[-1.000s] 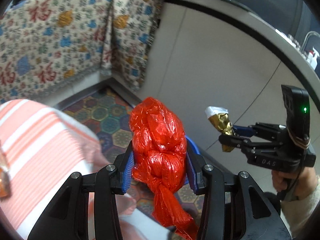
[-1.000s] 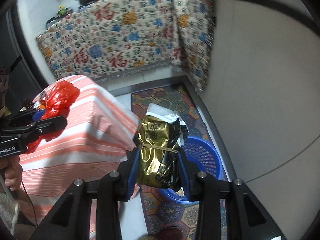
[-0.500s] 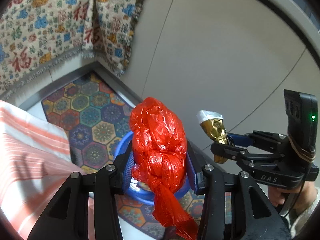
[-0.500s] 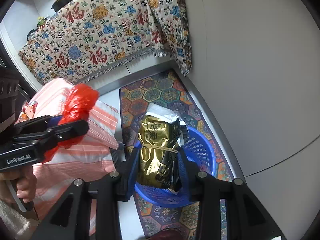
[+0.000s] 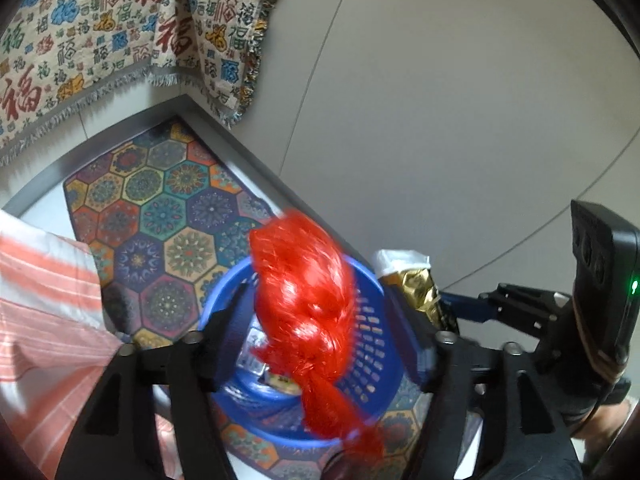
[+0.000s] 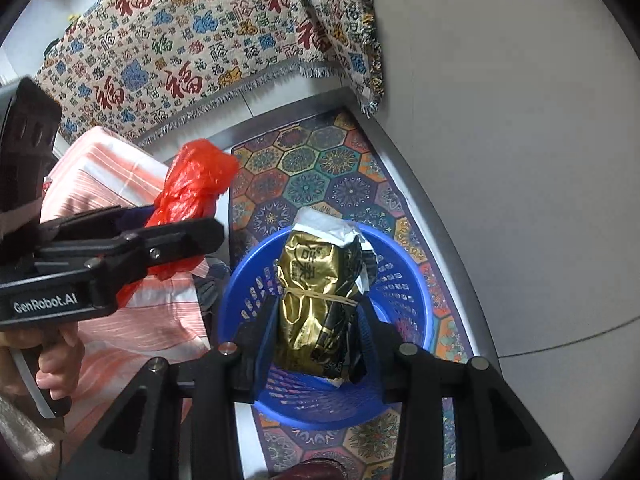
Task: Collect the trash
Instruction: 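Hold both items over the blue wastebasket and open both tools to drop them, then move both tools back over the table toward the remaining trash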
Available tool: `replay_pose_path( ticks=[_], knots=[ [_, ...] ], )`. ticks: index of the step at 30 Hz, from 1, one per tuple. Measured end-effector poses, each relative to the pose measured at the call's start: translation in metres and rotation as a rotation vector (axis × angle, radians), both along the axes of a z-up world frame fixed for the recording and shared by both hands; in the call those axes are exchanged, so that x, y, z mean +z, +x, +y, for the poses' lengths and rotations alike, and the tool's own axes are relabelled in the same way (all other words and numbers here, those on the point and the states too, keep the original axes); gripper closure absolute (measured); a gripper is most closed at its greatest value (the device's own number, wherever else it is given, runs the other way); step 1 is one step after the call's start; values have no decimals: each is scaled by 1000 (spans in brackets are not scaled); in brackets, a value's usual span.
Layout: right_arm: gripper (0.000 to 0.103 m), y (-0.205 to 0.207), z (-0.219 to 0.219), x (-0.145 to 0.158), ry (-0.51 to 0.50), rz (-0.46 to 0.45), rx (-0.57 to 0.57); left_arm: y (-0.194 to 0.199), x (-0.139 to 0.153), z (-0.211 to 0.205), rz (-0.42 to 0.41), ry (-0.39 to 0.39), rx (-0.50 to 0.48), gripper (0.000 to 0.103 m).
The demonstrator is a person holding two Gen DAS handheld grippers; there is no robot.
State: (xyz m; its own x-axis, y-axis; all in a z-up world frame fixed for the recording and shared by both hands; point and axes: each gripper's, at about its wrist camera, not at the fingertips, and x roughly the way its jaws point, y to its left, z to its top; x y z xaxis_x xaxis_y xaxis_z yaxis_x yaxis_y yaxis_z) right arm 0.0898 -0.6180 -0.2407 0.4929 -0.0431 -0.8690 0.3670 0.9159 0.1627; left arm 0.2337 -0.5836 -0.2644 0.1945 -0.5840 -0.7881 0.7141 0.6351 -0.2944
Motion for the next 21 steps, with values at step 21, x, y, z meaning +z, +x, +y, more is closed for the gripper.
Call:
replay_pose_path(
  ticks=[21],
  knots=[
    [36,-12,67,102,-237,-172,13,-48,122,124,-152,-96,55,16]
  ],
)
